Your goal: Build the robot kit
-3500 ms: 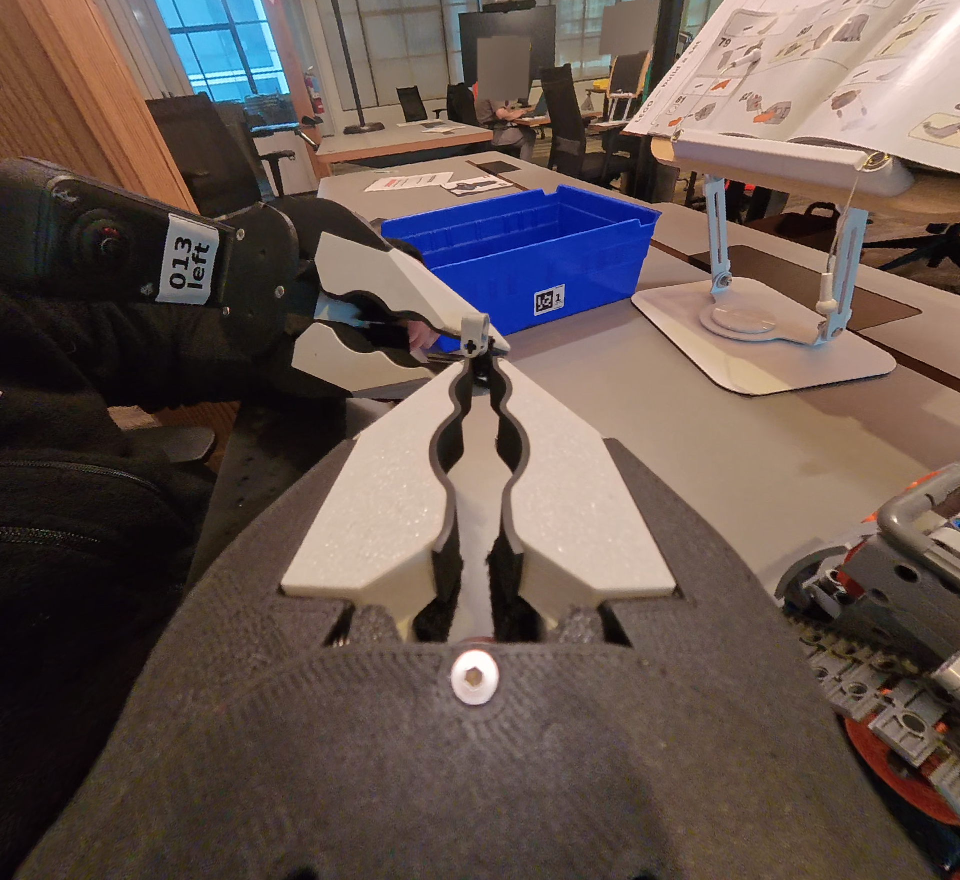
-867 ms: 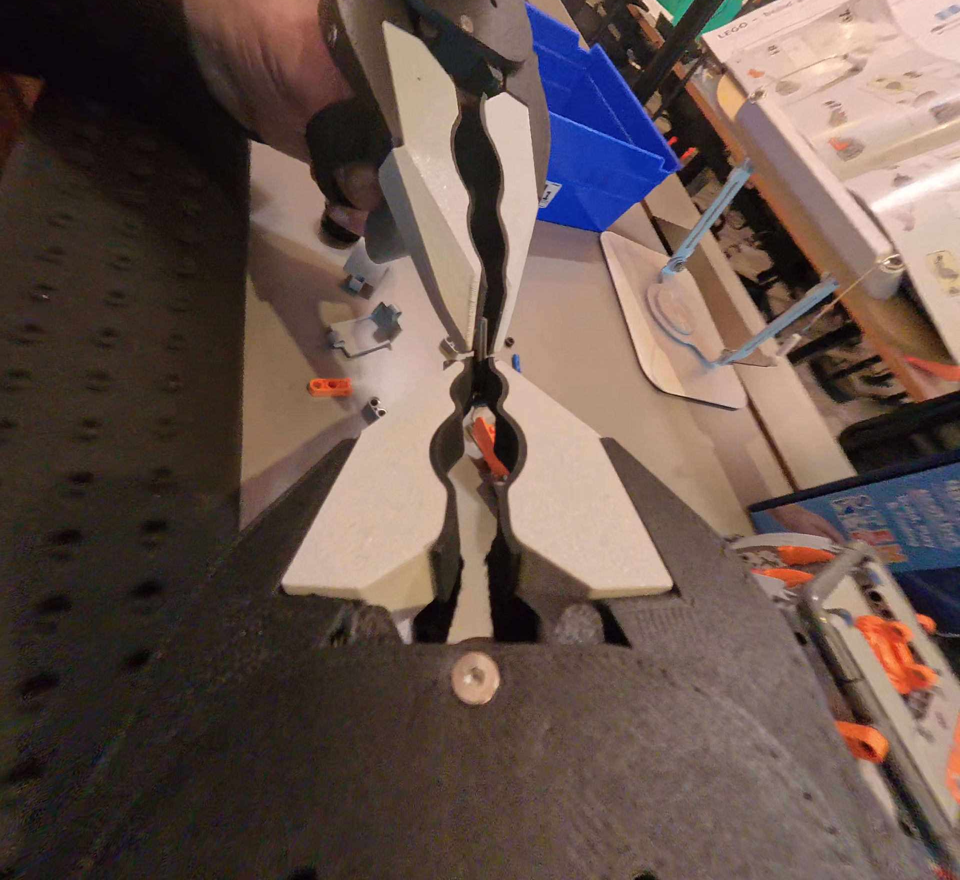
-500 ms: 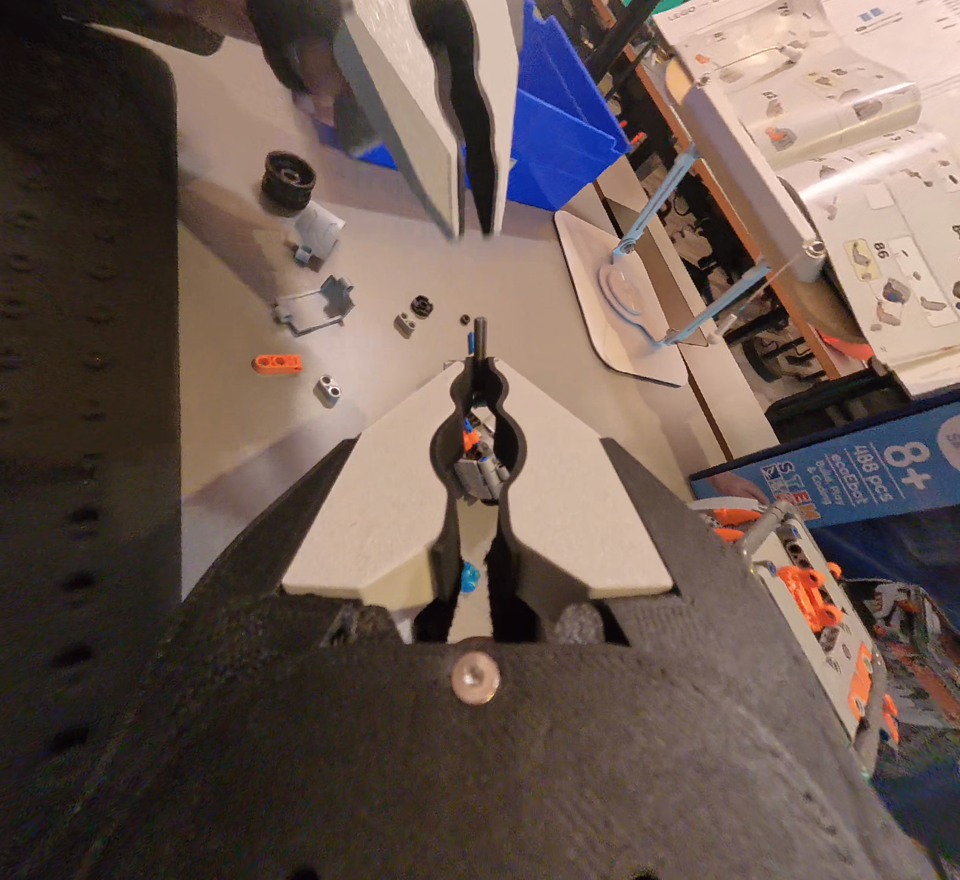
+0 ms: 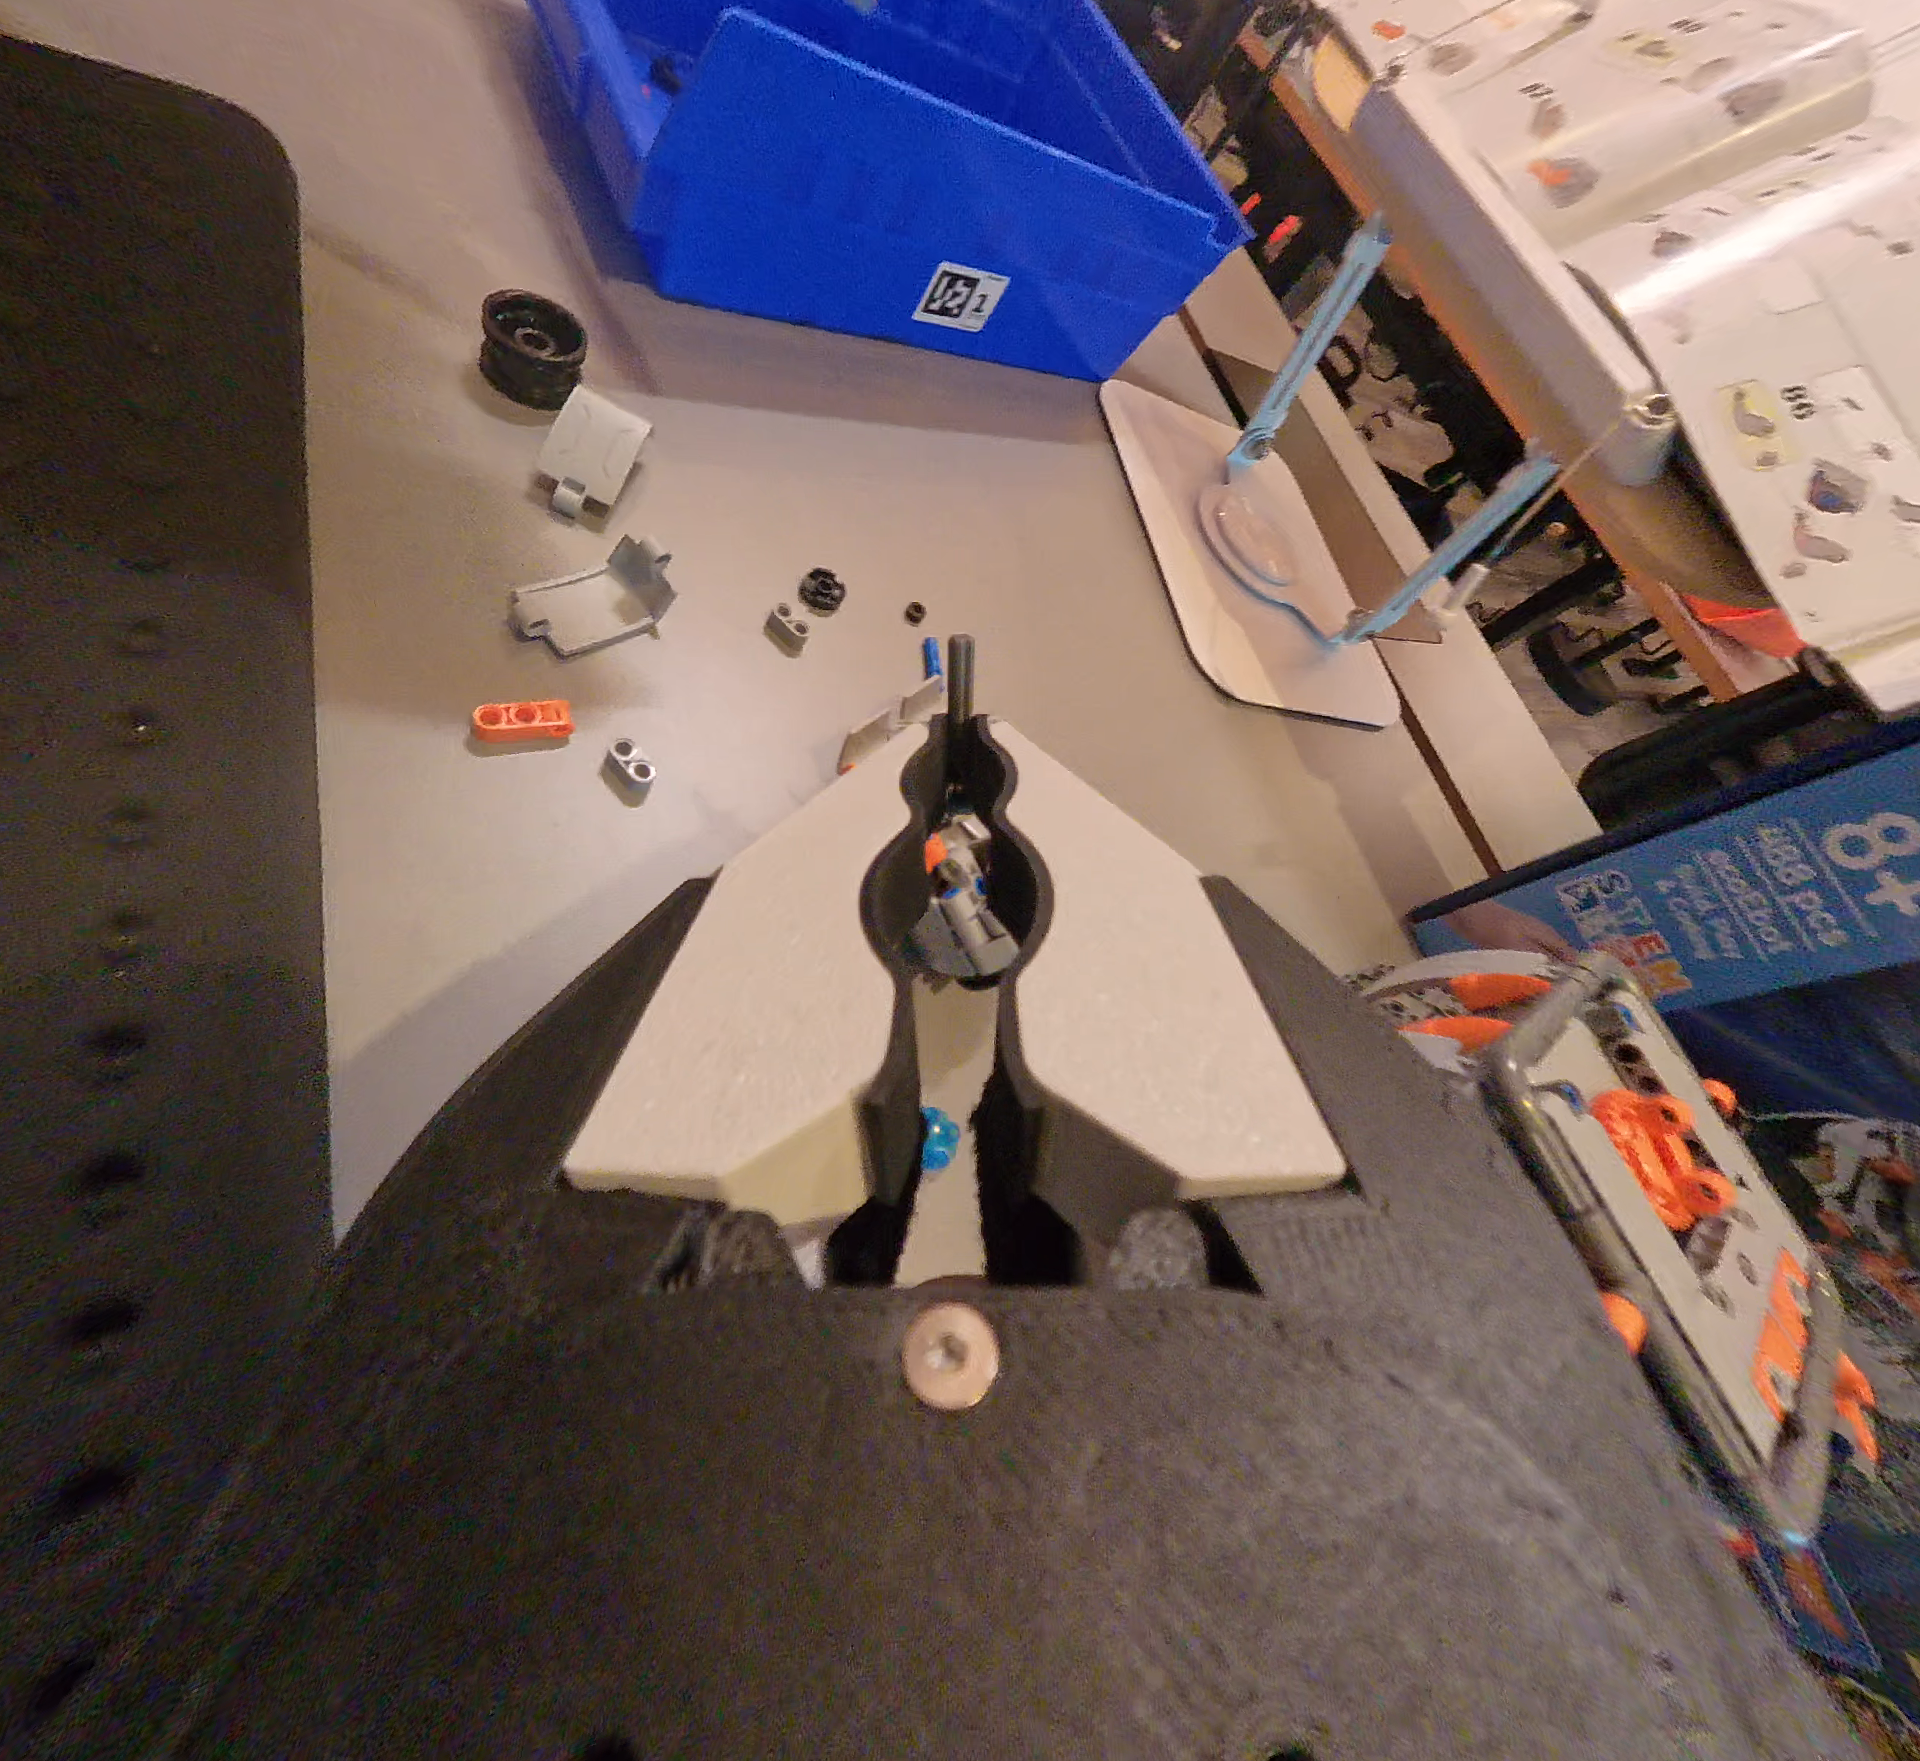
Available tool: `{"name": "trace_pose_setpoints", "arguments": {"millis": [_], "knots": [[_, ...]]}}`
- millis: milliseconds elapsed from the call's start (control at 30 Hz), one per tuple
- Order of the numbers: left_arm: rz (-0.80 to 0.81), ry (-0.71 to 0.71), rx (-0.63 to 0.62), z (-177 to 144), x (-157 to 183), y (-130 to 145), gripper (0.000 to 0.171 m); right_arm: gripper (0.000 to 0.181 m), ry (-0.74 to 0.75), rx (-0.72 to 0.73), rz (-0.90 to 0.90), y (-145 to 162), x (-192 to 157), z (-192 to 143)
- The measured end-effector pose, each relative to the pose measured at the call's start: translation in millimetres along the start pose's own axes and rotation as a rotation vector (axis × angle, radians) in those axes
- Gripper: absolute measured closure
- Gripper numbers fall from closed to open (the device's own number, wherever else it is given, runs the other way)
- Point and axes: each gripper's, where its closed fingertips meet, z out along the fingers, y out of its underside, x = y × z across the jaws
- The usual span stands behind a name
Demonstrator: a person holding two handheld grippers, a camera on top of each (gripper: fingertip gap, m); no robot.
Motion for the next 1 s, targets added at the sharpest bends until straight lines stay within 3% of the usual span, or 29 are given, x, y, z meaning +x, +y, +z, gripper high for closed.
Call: {"name": "trace_pose_setpoints", "arguments": {"millis": [167,333,733,833,933,1000], "knots": [[-0.015,0.091,-0.198,74.9,18.5,41.7,0.161,0.181,-0.037,-0.027,-0.013,5.4,-9.7,7.4],[-0.061,0.114,-0.323,114.3,23.2,67.1,0.160,0.181,-0.058,-0.026,0.000,7.1,-12.1,6.8],[-0.179,-0.066,-0.486,138.0,2.9,99.7,0.146,0.180,-0.095,0.008,0.003,0.2,-19.0,0.4],[-0.272,-0.012,-0.452,140.5,8.8,98.2,0.154,0.180,-0.101,0.026,0.008,-4.1,-20.0,-2.1],[-0.317,0.022,-0.434,142.8,17.1,95.9,0.171,0.180,-0.104,0.035,0.013,-5.8,-20.4,-3.6],[-0.306,-0.003,-0.424,143.2,17.4,95.6,0.171,0.180,-0.103,0.040,0.016,-7.0,-20.4,-4.9]]}}
